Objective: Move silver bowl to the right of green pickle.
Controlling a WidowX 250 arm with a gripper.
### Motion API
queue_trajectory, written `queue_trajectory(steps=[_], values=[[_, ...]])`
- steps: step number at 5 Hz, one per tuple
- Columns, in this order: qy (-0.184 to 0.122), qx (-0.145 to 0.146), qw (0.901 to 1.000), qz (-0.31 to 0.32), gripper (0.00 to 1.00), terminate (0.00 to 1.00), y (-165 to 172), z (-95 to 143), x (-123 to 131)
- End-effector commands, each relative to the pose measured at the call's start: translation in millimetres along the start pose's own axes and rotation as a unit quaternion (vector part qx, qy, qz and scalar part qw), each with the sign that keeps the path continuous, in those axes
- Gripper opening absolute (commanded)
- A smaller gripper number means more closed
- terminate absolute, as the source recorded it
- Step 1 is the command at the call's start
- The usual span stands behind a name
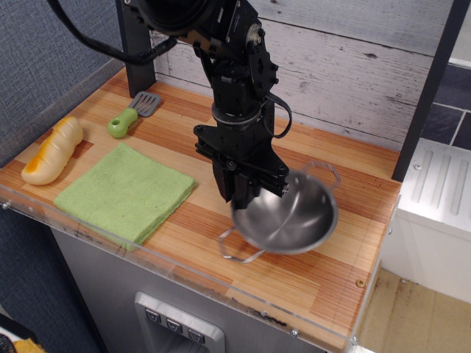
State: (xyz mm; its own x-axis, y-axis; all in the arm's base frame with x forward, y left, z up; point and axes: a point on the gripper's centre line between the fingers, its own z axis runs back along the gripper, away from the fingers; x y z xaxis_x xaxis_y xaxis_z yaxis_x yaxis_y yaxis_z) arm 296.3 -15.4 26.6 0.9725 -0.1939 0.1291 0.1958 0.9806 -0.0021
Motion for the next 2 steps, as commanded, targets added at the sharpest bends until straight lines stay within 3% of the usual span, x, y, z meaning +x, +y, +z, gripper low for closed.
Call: queue_trajectory(steps=[1,2], values=[[-0.016,-0.009,0.9998,-0.001,0.00,0.00,-3,12,2],[-0.034,-0.027,0.9990,0.000,0.00,0.00,-3,31,8]])
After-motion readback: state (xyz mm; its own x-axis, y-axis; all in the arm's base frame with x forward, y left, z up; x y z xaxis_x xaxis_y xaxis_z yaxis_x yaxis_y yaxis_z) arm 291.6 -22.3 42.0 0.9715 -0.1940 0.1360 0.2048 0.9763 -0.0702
